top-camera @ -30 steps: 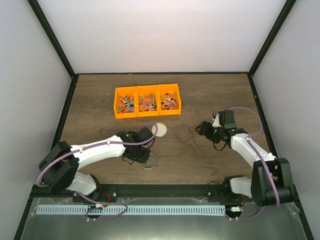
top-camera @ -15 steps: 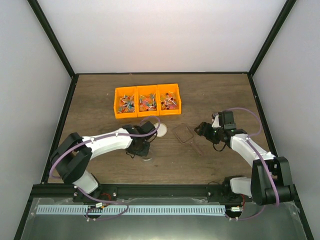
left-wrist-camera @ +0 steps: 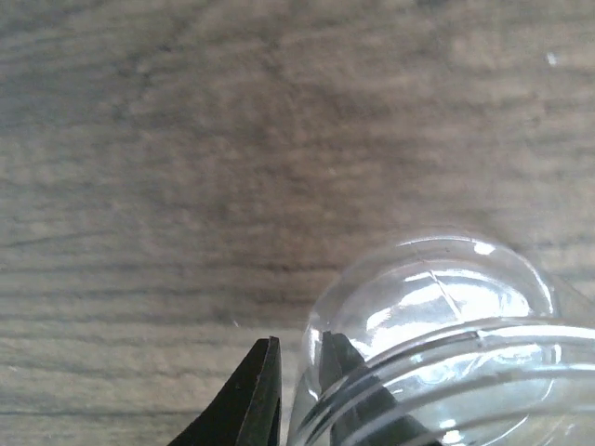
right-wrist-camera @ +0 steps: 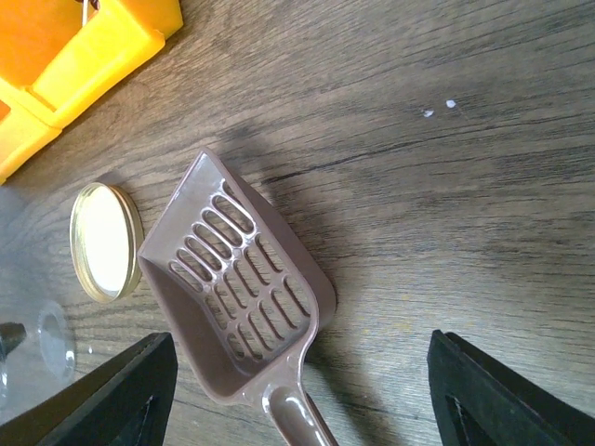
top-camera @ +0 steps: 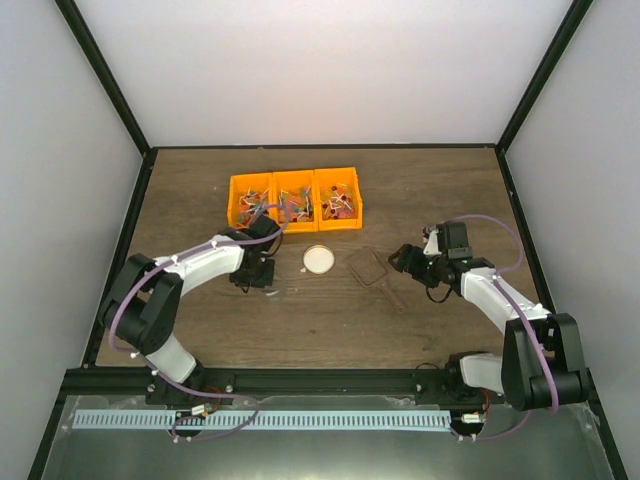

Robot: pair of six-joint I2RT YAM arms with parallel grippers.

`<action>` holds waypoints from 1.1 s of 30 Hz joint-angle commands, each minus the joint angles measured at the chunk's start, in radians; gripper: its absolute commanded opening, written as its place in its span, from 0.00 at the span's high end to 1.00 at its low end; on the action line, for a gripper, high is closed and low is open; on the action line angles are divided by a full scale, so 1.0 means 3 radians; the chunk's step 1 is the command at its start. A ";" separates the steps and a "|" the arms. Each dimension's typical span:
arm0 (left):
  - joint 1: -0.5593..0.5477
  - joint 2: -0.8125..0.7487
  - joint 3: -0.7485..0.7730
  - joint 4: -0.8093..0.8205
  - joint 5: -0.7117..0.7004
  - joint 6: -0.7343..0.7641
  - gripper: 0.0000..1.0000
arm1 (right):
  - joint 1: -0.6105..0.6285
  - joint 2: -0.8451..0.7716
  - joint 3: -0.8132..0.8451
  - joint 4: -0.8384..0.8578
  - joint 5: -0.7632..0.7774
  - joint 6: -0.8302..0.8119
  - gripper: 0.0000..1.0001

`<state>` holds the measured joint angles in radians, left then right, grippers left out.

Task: Pack the candies
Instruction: Move the packing bottle to the center of the board, then pick up the spatula at the center of the board.

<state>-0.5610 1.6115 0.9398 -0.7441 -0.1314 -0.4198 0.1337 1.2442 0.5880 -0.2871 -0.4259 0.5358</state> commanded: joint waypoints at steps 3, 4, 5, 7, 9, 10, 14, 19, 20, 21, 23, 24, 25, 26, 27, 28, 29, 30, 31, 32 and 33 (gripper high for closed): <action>0.0111 0.0098 0.0302 0.0060 -0.0065 0.0208 0.73 | 0.0030 -0.0005 0.0049 -0.0183 0.0179 -0.0221 0.24; 0.0111 0.0085 0.0329 0.0051 -0.0055 0.0201 0.68 | 0.0027 0.0009 0.0047 -0.0236 0.0193 -0.0256 0.23; 0.0112 0.0068 0.0357 0.0034 -0.0046 0.0178 0.62 | 0.0031 0.0012 0.0032 -0.0274 0.0208 -0.0281 0.22; 0.0111 0.0038 0.0402 0.0003 -0.0021 0.0144 0.52 | 0.0055 0.0001 -0.0024 -0.0314 0.0211 -0.0305 0.21; 0.0111 -0.0026 0.0443 -0.0034 -0.0001 0.0099 0.45 | 0.0143 -0.0007 -0.0087 -0.0320 0.0209 -0.0314 0.20; 0.0112 -0.0077 0.0455 -0.0047 0.0000 0.0074 0.42 | 0.0191 0.0005 -0.0126 -0.0308 0.0200 -0.0310 0.19; 0.0111 -0.0287 0.0561 -0.0105 -0.0039 0.0006 0.35 | 0.0337 0.0027 -0.0256 -0.0176 0.0025 -0.0251 0.19; 0.0111 -0.0447 0.0673 -0.0101 0.0077 -0.0069 0.31 | 0.0488 0.0168 -0.0224 -0.0173 0.0042 -0.0305 0.23; 0.0111 -0.0454 0.0681 -0.0089 0.0093 -0.0075 0.31 | 0.0536 0.0211 -0.0214 -0.0178 0.0061 -0.0307 0.24; 0.0111 -0.0447 0.0682 -0.0079 0.0100 -0.0082 0.31 | 0.0588 0.0245 -0.0203 -0.0178 0.0094 -0.0305 0.25; 0.0113 -0.0422 0.0686 -0.0081 0.0097 -0.0088 0.31 | 0.0715 0.0313 -0.0176 -0.0199 0.0193 -0.0278 0.30; 0.0111 -0.0405 0.0681 -0.0090 0.0095 -0.0093 0.31 | 0.0779 0.0345 -0.0158 -0.0222 0.0250 -0.0268 0.31; 0.0111 -0.0394 0.0673 -0.0089 0.0098 -0.0094 0.31 | 0.0831 0.0360 -0.0136 -0.0249 0.0312 -0.0253 0.32; 0.0111 -0.0390 0.0665 -0.0082 0.0096 -0.0098 0.31 | 0.0869 0.0366 -0.0113 -0.0279 0.0371 -0.0252 0.34; 0.0111 -0.0391 0.0654 -0.0074 0.0098 -0.0099 0.31 | 0.0902 0.0365 -0.0090 -0.0315 0.0420 -0.0245 0.36; 0.0111 -0.0391 0.0644 -0.0065 0.0100 -0.0099 0.31 | 0.0913 0.0354 -0.0078 -0.0342 0.0462 -0.0244 0.40; 0.0111 -0.0389 0.0641 -0.0057 0.0100 -0.0096 0.31 | 0.0922 0.0342 -0.0067 -0.0366 0.0500 -0.0245 0.43; 0.0111 -0.0383 0.0644 -0.0056 0.0101 -0.0096 0.31 | 0.0922 0.0320 -0.0068 -0.0385 0.0534 -0.0240 0.47; 0.0111 -0.0377 0.0653 -0.0059 0.0104 -0.0099 0.31 | 0.0921 0.0299 -0.0074 -0.0404 0.0574 -0.0225 0.50; 0.0114 -0.0369 0.0662 -0.0059 0.0109 -0.0099 0.31 | 0.0920 0.0284 -0.0084 -0.0408 0.0591 -0.0220 0.56; 0.0111 -0.0368 0.0670 -0.0054 0.0121 -0.0105 0.31 | 0.0925 0.0260 -0.0097 -0.0415 0.0600 -0.0215 0.63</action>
<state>-0.5297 1.4857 1.1362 -0.7635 -0.1070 -0.4419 0.4007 1.3319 0.5549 -0.3412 -0.3103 0.4671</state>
